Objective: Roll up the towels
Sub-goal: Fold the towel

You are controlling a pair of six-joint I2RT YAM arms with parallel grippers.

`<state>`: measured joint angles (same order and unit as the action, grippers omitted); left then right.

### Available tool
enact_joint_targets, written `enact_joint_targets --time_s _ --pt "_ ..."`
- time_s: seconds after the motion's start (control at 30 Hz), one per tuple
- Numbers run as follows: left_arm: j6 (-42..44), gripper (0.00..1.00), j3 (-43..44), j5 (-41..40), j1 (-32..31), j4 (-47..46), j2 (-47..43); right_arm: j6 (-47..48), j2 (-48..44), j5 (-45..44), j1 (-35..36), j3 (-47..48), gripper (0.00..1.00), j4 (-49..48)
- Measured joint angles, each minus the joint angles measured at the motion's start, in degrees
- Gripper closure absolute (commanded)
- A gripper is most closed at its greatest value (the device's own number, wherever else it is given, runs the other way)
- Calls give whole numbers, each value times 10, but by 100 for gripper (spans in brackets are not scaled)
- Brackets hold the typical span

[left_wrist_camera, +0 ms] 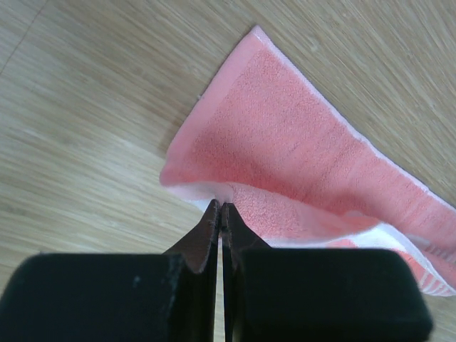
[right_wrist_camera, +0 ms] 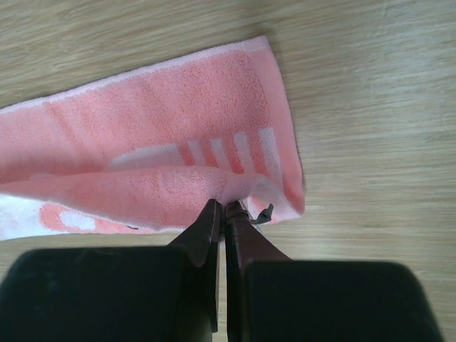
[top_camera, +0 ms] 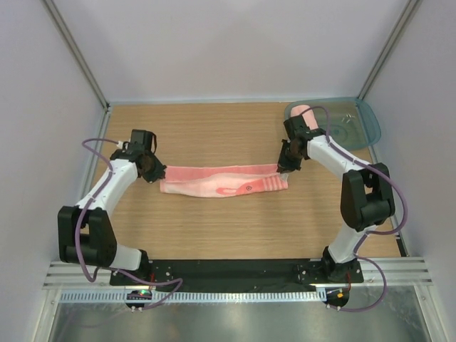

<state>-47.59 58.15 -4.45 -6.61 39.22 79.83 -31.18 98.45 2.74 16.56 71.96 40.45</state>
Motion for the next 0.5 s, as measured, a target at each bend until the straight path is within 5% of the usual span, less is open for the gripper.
enact_joint_targets --time_s 0.33,0.43,0.5 --pt "7 100 60 -1 7 -7 99 3 59 -10 -13 54 98 11" --pt "12 93 88 -1 7 -9 145 3 84 -14 -14 78 88 15" --pt "16 75 103 0 8 -9 170 1 104 -15 -14 96 66 16"
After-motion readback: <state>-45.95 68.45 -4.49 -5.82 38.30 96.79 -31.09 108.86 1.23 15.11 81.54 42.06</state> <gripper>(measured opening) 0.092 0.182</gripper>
